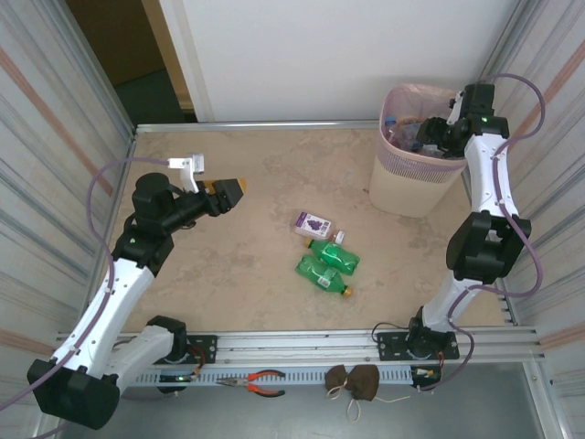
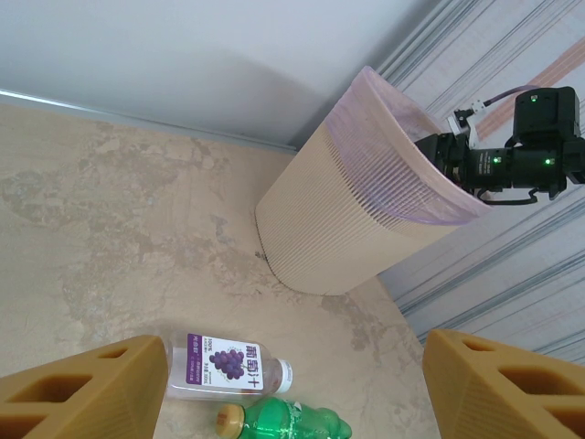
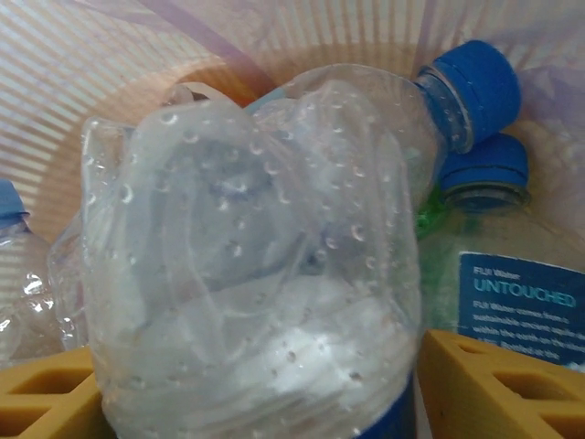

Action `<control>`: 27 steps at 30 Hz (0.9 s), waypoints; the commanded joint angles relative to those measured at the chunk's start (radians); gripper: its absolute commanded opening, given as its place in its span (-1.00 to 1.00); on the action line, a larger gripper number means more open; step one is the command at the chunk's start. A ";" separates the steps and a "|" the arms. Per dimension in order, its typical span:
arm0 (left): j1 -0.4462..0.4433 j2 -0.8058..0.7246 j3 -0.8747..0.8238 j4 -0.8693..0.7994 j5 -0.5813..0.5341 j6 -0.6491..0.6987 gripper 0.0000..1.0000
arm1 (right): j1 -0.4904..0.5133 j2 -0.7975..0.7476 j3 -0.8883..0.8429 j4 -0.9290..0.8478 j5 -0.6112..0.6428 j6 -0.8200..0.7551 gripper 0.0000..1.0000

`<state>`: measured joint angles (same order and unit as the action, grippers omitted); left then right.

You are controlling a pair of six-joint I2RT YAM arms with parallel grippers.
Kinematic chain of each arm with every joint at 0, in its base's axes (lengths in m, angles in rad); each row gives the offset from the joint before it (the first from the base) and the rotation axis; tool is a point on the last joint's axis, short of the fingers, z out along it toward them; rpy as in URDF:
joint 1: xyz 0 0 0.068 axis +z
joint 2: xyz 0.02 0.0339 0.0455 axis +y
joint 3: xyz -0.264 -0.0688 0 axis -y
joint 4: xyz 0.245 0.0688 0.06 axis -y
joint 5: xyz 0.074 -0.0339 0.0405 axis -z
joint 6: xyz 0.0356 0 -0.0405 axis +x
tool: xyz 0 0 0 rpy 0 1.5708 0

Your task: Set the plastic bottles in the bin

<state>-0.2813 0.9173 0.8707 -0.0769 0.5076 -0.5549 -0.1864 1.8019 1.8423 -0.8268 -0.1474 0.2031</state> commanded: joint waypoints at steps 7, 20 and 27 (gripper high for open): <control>0.007 -0.007 -0.006 0.033 0.008 -0.004 0.48 | -0.004 -0.104 0.100 -0.080 0.026 0.013 0.47; 0.006 -0.008 -0.011 0.040 0.014 -0.014 0.48 | 0.021 -0.118 0.040 -0.115 0.032 -0.016 -0.09; 0.006 -0.008 -0.013 0.040 0.016 -0.014 0.48 | 0.013 -0.046 -0.064 -0.091 0.073 -0.034 -0.18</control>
<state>-0.2813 0.9173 0.8700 -0.0696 0.5079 -0.5587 -0.1658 1.7073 1.8206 -0.9066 -0.0883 0.1825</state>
